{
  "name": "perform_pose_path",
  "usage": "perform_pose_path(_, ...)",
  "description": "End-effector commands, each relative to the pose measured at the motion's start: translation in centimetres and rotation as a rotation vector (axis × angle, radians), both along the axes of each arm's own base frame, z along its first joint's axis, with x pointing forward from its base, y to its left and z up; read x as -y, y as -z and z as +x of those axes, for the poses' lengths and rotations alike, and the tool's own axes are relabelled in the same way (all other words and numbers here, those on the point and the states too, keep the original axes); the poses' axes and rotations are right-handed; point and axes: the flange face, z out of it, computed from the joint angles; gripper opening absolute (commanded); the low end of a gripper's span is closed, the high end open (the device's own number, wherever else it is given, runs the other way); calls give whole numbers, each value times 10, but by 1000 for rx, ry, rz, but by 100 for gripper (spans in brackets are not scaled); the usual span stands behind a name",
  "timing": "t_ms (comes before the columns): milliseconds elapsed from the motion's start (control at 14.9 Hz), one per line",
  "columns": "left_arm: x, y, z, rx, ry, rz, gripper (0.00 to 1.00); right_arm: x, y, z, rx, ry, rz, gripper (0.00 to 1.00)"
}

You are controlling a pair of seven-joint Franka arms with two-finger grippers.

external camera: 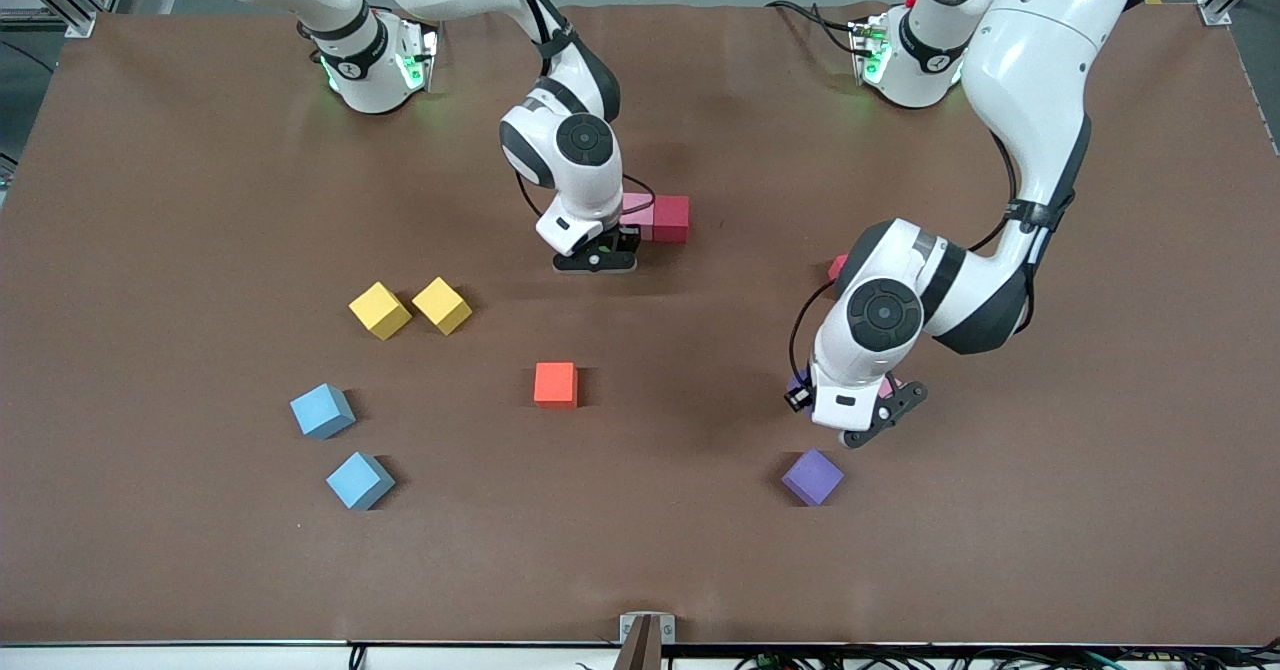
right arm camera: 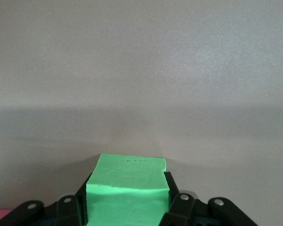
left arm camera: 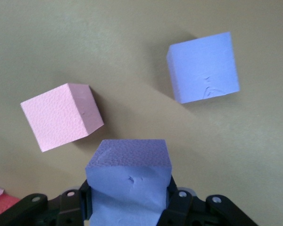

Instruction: Arrange 11 blocks into digit 3

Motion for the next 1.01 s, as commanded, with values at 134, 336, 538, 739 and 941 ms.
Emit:
perform_pose_path(134,-3,-9,0,24,46,-71,41,4,9,-11,-14,-26,-17,0)
perform_pose_path(336,0,-8,-1,51,50,-117,46,5,9,-10,-15,-34,-18,0)
perform_pose_path(538,1,-5,-2,45,49,-115,47,5,9,-10,-15,-34,-18,0)
perform_pose_path(739,0,-2,-3,38,55,-107,45,6,9,-11,-18,-34,-21,0)
perform_pose_path(941,-3,-4,-6,-3,75,-75,43,9,9,-12,-24,-32,-26,0)
